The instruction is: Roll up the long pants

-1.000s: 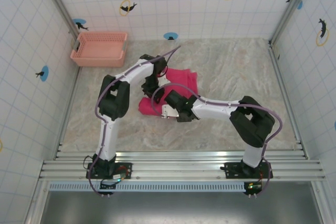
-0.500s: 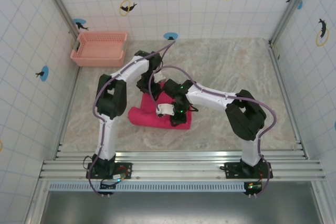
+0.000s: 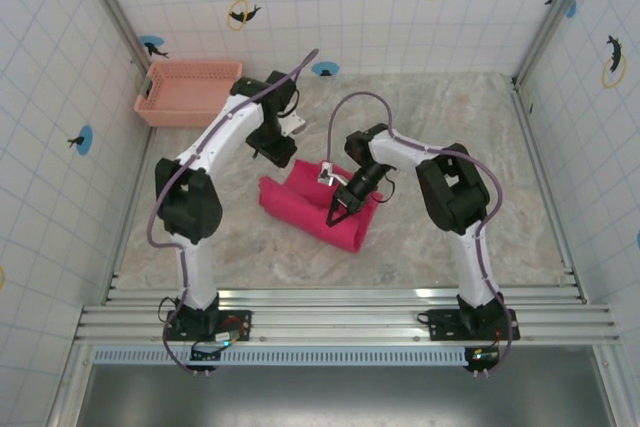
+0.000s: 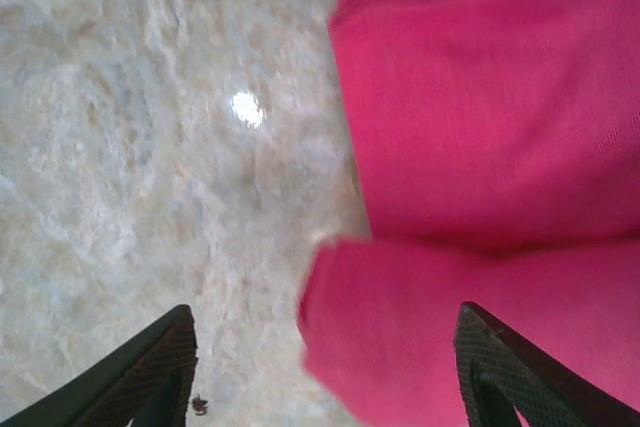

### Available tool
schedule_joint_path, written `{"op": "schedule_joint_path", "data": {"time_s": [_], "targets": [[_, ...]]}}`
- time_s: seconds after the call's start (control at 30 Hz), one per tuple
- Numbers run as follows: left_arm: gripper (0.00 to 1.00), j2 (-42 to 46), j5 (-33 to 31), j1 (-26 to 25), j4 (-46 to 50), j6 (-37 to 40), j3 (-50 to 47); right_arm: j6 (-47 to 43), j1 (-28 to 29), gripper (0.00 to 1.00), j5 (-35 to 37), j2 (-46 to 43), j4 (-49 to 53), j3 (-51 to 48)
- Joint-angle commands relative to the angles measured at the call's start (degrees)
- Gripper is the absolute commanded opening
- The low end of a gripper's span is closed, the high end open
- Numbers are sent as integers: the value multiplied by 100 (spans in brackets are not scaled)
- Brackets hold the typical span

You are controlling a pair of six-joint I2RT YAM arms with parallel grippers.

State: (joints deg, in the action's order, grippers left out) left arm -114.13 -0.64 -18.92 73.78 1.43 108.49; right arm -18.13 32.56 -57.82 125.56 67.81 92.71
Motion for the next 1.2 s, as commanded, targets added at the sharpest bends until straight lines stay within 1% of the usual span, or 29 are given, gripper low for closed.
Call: {"op": "schedule_joint_path", "data": {"time_s": [0.0, 0.03, 0.07, 0.17, 0.33, 0.5, 0.57, 0.67, 0.73, 0.8, 0.87, 0.93, 1.0, 1.07, 1.13, 1.17], "targets": [[66, 470, 157, -92, -212, -73, -780, 214, -88, 10, -701, 215, 538, 476], [65, 574, 289, -103, -330, -101, -1012, 328, -126, 10, -619, 291, 534, 538], [63, 650, 367, -119, -437, -140, -1228, 297, -169, 10, -720, 378, 577, 587], [62, 651, 550, -186, -582, -229, -1494, 234, -265, 10, -879, 548, 647, 582], [61, 287, 712, -374, -606, -267, -1282, 101, -394, 10, -915, 761, 681, 455], [62, -287, 854, -433, -511, -267, -896, 81, -442, 11, -909, 858, 681, 465], [62, -545, 864, -435, -470, -266, -765, 100, -443, 16, -799, 860, 679, 495], [62, -890, 848, -440, -439, -262, -641, 166, -476, 32, -361, 738, 651, 592], [62, -1080, 828, -437, -451, -258, -597, 357, -534, 39, 74, 644, 559, 673], [62, -1248, 838, -438, -443, -265, -543, 527, -610, 46, 683, 233, 427, 750], [62, -1402, 864, -437, -398, -266, -451, 662, -697, 53, 1525, -173, 328, 834], [62, -1548, 910, -440, -332, -259, -336, 601, -686, 57, 2434, -586, 285, 906], [63, -1657, 920, -436, -286, -258, -231, 418, -514, 62, 3439, -1033, 263, 850], [63, -1730, 960, -437, -259, -248, -139, 303, -244, 64, 4170, -1499, 85, 557], [63, -1800, 980, -437, -220, -232, -42, 283, 120, 66, 4606, -1994, -293, 76], [63, -1834, 986, -437, -194, -232, 7, 344, 348, 69, 4909, -2251, -568, -284]]}}
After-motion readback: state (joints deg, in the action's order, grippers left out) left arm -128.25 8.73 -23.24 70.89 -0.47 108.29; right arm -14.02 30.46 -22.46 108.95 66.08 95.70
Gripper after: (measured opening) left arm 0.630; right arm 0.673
